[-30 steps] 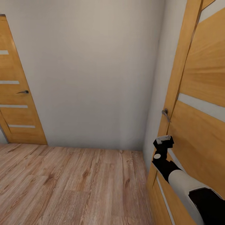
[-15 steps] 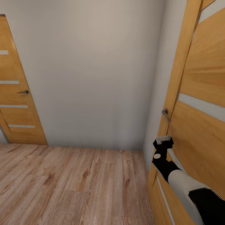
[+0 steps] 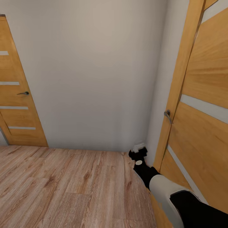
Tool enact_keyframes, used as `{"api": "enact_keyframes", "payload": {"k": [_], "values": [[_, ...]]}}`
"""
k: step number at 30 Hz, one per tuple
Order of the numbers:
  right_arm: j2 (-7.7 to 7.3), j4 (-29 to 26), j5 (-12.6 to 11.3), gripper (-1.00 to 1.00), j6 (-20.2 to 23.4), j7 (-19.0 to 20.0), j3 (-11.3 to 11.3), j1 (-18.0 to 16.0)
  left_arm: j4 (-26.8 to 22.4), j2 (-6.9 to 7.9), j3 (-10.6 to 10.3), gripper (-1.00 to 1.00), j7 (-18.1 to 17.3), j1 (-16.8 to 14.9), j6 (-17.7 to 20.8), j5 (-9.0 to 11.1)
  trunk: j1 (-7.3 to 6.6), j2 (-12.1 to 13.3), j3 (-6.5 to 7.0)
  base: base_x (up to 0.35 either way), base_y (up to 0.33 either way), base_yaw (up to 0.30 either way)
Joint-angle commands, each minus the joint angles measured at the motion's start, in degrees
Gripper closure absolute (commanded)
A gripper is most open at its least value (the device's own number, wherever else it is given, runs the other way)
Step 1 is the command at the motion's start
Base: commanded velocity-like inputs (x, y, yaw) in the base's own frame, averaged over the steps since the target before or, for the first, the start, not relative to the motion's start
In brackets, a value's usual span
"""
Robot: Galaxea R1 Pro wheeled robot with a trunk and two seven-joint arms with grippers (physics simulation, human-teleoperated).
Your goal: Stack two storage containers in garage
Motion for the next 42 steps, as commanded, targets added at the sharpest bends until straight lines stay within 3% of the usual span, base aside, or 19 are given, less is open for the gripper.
{"api": "enact_keyframes", "payload": {"k": [1, 3, 4, 5, 6, 7, 11, 12, 14, 15, 18, 23, 29, 42], "values": [[0.46, 3.42, -0.30, -1.00, -0.33, 1.98, -0.13, -0.06, -0.02, -0.02, 0.33, -1.00, 0.00, -0.01, -0.08, 0.12, 0.00, -0.03, -0.05, 0.000, 0.000, 0.000], [0.57, 5.41, -1.43, -1.00, -0.38, 3.95, -0.70, -0.06, -0.02, -0.02, 0.33, -1.00, 0.00, -0.01, -0.08, 0.12, 0.00, -0.03, -0.05, 0.000, 0.000, 0.000], [0.62, 7.82, -3.66, -1.00, -0.21, 7.22, -1.54, -0.06, -0.02, -0.02, 0.33, -1.00, 0.00, -0.01, -0.09, 0.12, 0.00, -0.03, -0.05, 0.000, 0.000, 0.000], [0.09, 12.56, -11.98, -1.00, 3.71, 21.95, -3.10, -0.23, -0.02, -0.06, 0.33, -1.00, 0.00, -0.01, -0.09, 0.12, 0.00, -0.03, -0.05, 0.000, 0.000, 0.000], [-0.26, 12.89, -12.90, -1.00, 5.27, 24.19, -3.23, 0.65, -0.02, -0.05, 0.33, -1.00, 0.00, -0.01, -0.09, 0.12, 0.00, -0.03, -0.05, 0.000, 0.000, 0.000], [-1.87, 13.12, -13.47, -1.00, 7.01, 25.61, -3.28, 3.59, -0.02, -0.03, 0.33, -1.00, 0.00, -0.01, -0.09, 0.12, 0.00, -0.03, -0.05, 0.000, 0.000, 0.000], [-3.39, 13.23, -13.52, -1.00, 8.21, 26.56, -3.28, 10.53, -0.02, -0.02, 0.33, -1.00, 0.00, -0.01, -0.09, 0.14, 0.00, -0.03, -0.05, 0.000, 0.000, 0.000], [-4.04, 13.25, -13.39, -1.00, 8.30, 26.76, -3.22, 16.05, -0.02, -0.02, 0.33, -1.00, 0.00, -0.01, -0.09, 0.15, 0.00, -0.03, -0.05, 0.000, 0.000, 0.000], [-4.68, 13.26, -13.33, -1.00, 8.13, 26.79, -3.16, 20.28, -0.02, -0.02, 0.33, -1.00, 0.00, -0.01, -0.09, 0.14, 0.00, -0.03, -0.05, 0.000, 0.000, 0.000], [-5.75, 13.22, -13.28, -1.00, 7.69, 26.78, -3.13, 24.63, -0.02, -0.02, 0.33, -1.00, 0.00, -0.01, -0.09, 0.15, 0.00, -0.03, -0.05, 0.000, 0.000, 0.000], [-8.07, 13.19, -13.46, -1.00, 3.80, 26.72, -3.15, 32.71, -0.02, -0.02, 0.33, -1.00, 0.00, -0.01, -0.09, 0.16, 0.00, -0.03, -0.05, 0.000, 0.000, 0.000], [-11.05, 13.26, -13.85, -1.00, -3.87, 26.07, -3.27, 41.66, -0.02, -0.02, 0.33, -1.00, 0.00, -0.01, -0.09, 0.18, 0.00, -0.03, -0.05, 0.000, 0.000, 0.000], [-11.87, 13.27, -13.61, -1.00, -4.48, 25.97, -3.28, 43.95, -0.02, -0.04, 0.33, -1.00, 0.00, -0.01, -0.09, 0.20, 0.00, -0.03, -0.05, 0.000, 0.000, 0.000], [-13.08, 13.27, -13.53, -1.00, -4.77, 26.17, -3.27, 44.32, -0.02, -0.02, 0.33, -1.00, 0.00, -0.01, -0.09, 0.17, 0.00, -0.03, -0.05, 0.000, 0.000, 0.000]]}}
